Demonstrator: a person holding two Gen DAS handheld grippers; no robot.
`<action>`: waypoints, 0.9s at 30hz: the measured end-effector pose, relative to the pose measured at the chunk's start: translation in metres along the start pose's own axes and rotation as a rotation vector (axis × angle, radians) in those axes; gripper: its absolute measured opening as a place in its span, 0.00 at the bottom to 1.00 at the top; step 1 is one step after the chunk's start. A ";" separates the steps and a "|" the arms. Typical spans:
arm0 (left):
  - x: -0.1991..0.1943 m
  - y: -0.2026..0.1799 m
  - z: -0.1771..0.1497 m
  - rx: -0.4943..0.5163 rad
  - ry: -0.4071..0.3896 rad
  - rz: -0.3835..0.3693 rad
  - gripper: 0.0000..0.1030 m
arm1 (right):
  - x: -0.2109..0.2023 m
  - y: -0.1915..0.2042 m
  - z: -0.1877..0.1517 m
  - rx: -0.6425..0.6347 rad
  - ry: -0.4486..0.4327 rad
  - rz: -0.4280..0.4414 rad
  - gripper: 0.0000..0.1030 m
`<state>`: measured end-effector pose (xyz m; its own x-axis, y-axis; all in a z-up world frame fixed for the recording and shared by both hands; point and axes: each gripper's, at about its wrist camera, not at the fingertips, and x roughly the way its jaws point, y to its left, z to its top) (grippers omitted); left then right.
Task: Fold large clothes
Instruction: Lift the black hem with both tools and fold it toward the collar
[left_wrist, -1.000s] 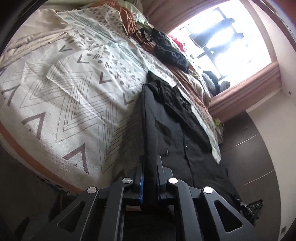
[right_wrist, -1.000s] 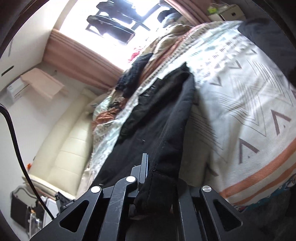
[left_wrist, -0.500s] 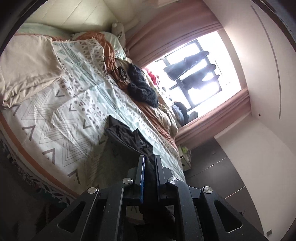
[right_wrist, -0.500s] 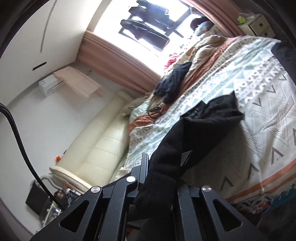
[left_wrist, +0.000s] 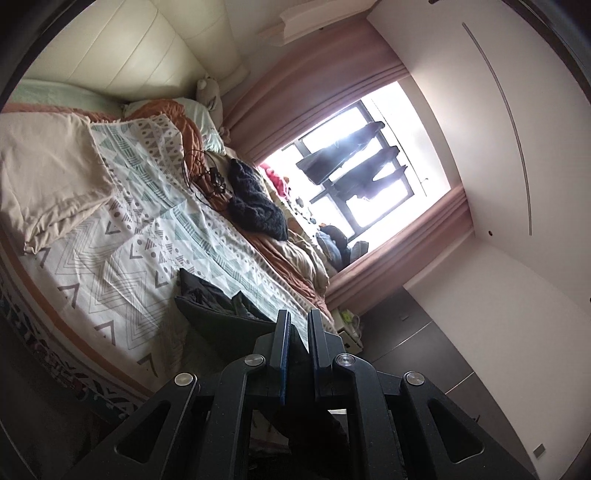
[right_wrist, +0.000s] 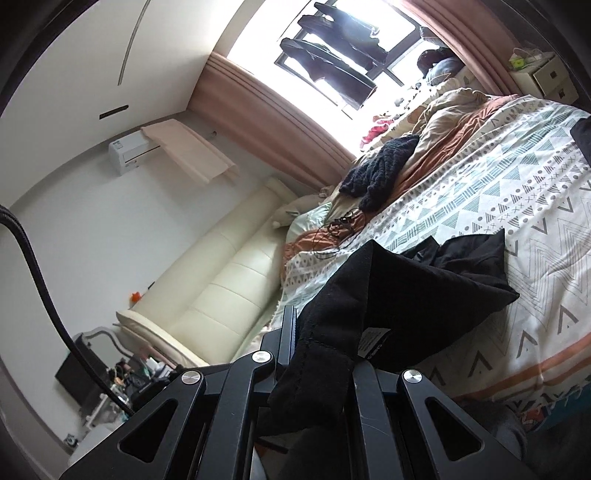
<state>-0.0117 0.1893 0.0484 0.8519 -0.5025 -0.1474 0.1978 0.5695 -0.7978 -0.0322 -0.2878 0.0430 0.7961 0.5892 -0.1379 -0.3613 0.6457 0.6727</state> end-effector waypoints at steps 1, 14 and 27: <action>0.001 0.000 0.000 0.002 -0.001 0.005 0.09 | 0.001 -0.002 0.002 0.000 -0.005 -0.004 0.06; 0.068 -0.003 0.024 0.055 -0.013 0.048 0.09 | 0.019 -0.037 0.033 0.026 -0.086 -0.036 0.06; 0.172 0.010 0.086 0.067 0.002 0.180 0.09 | 0.110 -0.069 0.101 0.047 -0.138 -0.068 0.06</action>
<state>0.1788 0.1641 0.0651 0.8757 -0.3896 -0.2853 0.0742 0.6923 -0.7177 0.1298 -0.3164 0.0549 0.8784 0.4704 -0.0848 -0.2841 0.6564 0.6989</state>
